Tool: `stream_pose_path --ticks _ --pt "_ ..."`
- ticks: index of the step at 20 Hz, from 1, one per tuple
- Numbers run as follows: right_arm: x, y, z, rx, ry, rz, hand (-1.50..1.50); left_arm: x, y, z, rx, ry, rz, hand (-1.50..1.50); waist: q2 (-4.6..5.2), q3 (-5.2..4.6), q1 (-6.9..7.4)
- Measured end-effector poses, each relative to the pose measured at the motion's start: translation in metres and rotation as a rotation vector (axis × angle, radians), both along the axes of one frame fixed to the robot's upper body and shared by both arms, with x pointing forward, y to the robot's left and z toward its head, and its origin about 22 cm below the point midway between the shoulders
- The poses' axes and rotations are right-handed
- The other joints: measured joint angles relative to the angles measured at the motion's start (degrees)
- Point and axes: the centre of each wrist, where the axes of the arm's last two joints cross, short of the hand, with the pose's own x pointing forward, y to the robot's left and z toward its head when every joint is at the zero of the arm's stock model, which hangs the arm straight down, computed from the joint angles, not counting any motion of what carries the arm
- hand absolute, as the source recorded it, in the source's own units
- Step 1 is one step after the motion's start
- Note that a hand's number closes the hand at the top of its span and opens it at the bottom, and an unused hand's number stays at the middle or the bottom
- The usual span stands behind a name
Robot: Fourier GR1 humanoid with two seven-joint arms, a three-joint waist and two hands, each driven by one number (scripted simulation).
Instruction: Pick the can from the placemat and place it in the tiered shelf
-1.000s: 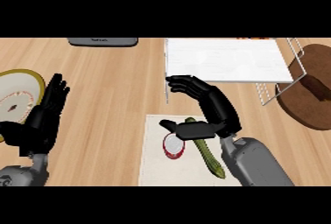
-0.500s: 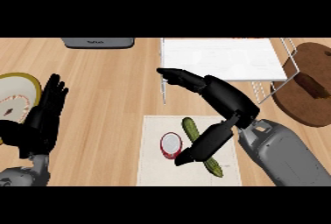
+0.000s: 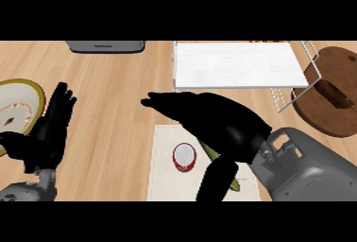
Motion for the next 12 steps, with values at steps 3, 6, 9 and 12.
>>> stream_pose_path --ticks 3,6,9,12 --pt "-0.015 0.022 0.001 -0.124 -0.035 -0.03 -1.5 0.003 0.0 0.005 -0.001 -0.008 0.0 0.0 0.11 0.04 0.01" --pt "-0.025 0.042 -0.007 -0.18 -0.05 -0.056 -1.5 0.003 0.002 0.007 -0.006 -0.008 0.003 0.0 0.29 0.07 0.14" --pt "-0.029 0.055 -0.015 -0.236 -0.083 -0.066 -1.5 0.0 0.002 0.01 -0.004 -0.008 0.001 0.0 0.38 0.11 0.28" --pt "-0.032 0.064 -0.022 -0.3 -0.127 -0.077 -1.5 0.001 0.002 0.012 -0.006 -0.006 0.0 0.0 0.42 0.11 0.19"
